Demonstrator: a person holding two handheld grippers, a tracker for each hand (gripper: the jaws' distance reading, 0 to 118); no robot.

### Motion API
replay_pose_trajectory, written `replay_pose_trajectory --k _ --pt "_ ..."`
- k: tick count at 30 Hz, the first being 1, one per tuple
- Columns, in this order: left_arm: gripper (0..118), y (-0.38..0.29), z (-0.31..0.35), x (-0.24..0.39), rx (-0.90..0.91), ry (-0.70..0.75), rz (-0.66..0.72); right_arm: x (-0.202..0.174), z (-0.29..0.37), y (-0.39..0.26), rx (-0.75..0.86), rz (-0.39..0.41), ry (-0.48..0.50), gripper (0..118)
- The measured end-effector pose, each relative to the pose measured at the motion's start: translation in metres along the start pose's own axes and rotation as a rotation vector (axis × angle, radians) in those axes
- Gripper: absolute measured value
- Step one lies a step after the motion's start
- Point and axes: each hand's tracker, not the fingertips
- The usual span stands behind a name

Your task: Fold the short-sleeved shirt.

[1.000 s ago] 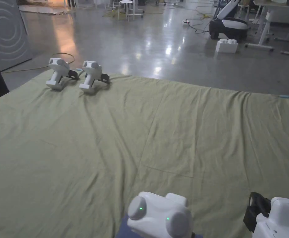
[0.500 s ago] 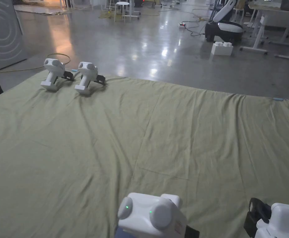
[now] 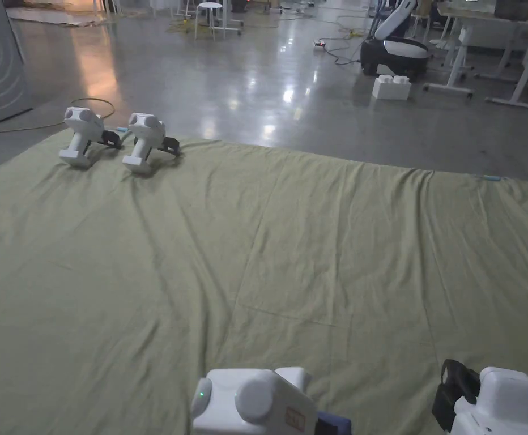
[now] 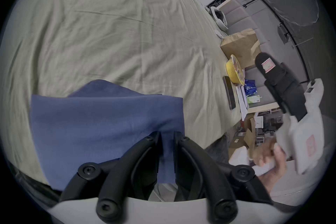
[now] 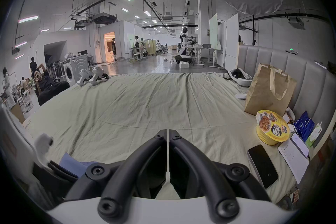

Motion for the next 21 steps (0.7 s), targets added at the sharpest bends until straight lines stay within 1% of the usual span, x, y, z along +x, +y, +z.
replay_pose_trajectory --k 2,5,12,16,18,21 --pt "19 -0.001 -0.016 0.001 0.0 0.049 0.002 0.0 0.0 0.0 -0.003 0.0 -0.001 4" --pt "16 -0.009 -0.031 0.0 0.019 0.07 -0.01 0.001 0.0 0.0 -0.002 0.002 -0.003 4" --pt "13 -0.022 -0.037 -0.007 0.094 0.069 -0.031 -0.001 0.003 0.001 0.003 0.003 -0.001 4" --pt "14 -0.018 -0.016 -0.007 0.093 0.035 -0.026 -0.005 0.005 0.005 0.019 0.009 0.004 4" --pt "14 -0.015 0.006 -0.006 0.159 0.008 -0.045 -0.009 0.007 0.01 0.036 0.018 0.001 4" --pt "14 -0.009 0.049 -0.004 0.315 0.031 -0.114 -0.014 0.01 0.02 0.085 0.024 -0.012 4"
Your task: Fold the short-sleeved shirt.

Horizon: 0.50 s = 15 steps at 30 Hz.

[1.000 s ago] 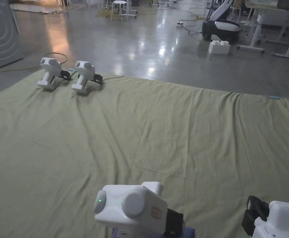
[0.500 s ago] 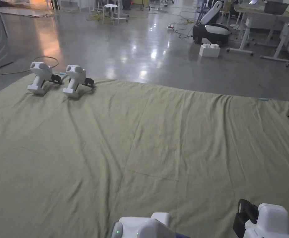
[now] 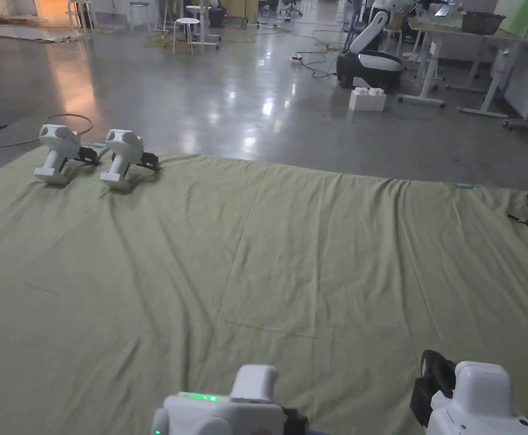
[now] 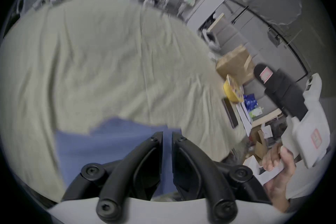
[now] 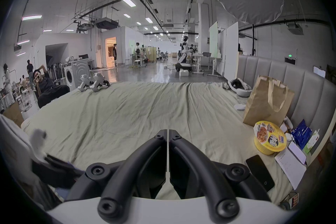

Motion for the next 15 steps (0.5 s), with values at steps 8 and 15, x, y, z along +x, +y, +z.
replay_pose_trajectory --k 8,15 --pt "14 0.02 0.075 -0.008 0.469 0.324 -0.232 -0.016 0.0 0.024 0.111 0.007 -0.053 4" --pt "14 0.016 0.099 -0.02 0.696 0.473 -0.232 -0.02 0.001 0.039 0.182 -0.021 -0.082 4"
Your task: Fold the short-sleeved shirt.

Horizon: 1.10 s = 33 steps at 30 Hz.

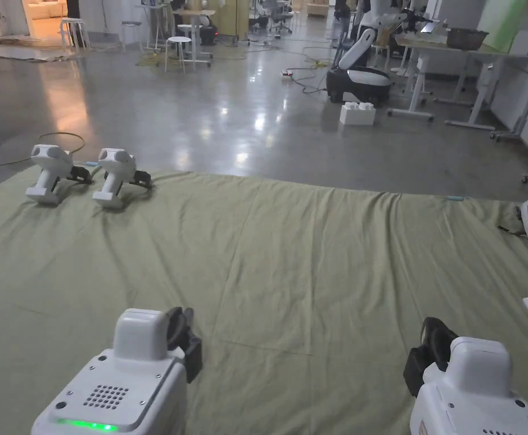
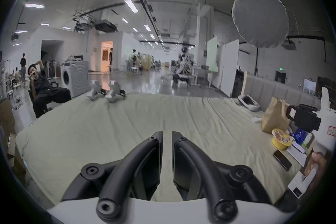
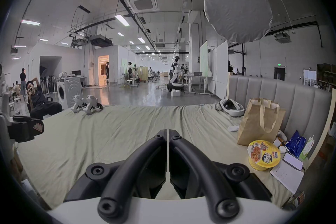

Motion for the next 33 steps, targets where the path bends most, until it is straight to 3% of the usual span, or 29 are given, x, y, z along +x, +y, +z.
replay_pose_trajectory --k 7,12,14,22,25,30,33 --pt "14 0.001 0.003 -0.009 0.042 0.054 -0.025 -0.002 0.001 0.007 0.031 0.024 0.002 4" --pt "14 -0.003 -0.002 -0.026 -0.008 0.006 0.017 -0.008 0.009 -0.004 -0.012 0.018 0.018 4" --pt "14 -0.009 0.001 -0.031 -0.019 0.023 0.01 -0.015 0.018 -0.02 -0.088 -0.003 0.074 4" --pt "14 -0.036 0.014 -0.051 -0.108 0.044 0.025 -0.072 0.055 -0.11 -0.381 0.05 0.298 4" --pt "15 -0.047 0.019 -0.059 -0.162 0.046 0.068 -0.079 0.054 -0.139 -0.445 0.006 0.316 4" --pt "29 -0.067 0.022 -0.072 -0.27 -0.014 0.207 -0.074 0.04 -0.172 -0.499 0.009 0.202 4" --pt "62 -0.081 0.019 -0.079 -0.353 -0.082 0.299 -0.066 0.035 -0.183 -0.515 -0.031 0.23 4"
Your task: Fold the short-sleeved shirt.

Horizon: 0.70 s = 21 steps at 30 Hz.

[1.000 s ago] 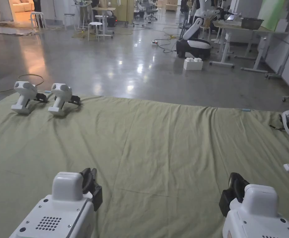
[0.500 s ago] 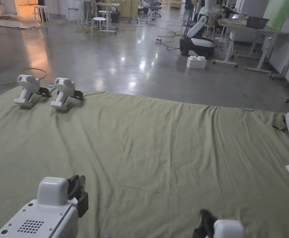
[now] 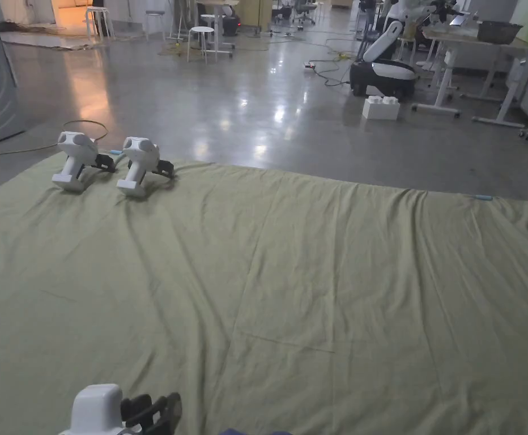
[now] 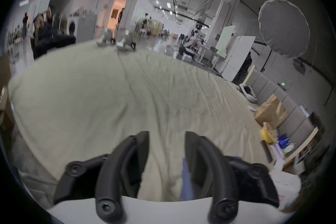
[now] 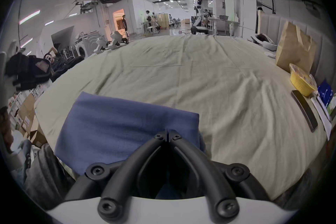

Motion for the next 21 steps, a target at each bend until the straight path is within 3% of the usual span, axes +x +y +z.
replay_pose_trajectory --k 3,7,9,12,18,21 --pt "74 -0.005 -0.013 -0.014 -0.127 -0.131 0.113 -0.001 0.0 -0.006 0.034 0.062 -0.009 4" --pt "78 -0.011 -0.046 -0.024 -0.345 -0.268 0.168 0.001 0.001 -0.007 0.04 0.039 -0.005 4" --pt "86 -0.018 -0.068 -0.029 -0.472 -0.352 0.195 0.002 0.001 -0.006 0.036 0.029 0.002 4" --pt "86 -0.035 -0.099 -0.031 -0.583 -0.427 0.26 0.003 0.001 -0.007 0.037 0.027 0.009 4" --pt "86 -0.043 -0.121 -0.015 -0.584 -0.493 0.353 0.006 0.0 -0.009 0.047 0.031 0.019 4" --pt "74 -0.046 -0.123 -0.005 -0.597 -0.507 0.284 0.007 0.0 -0.009 0.049 0.029 0.024 4"
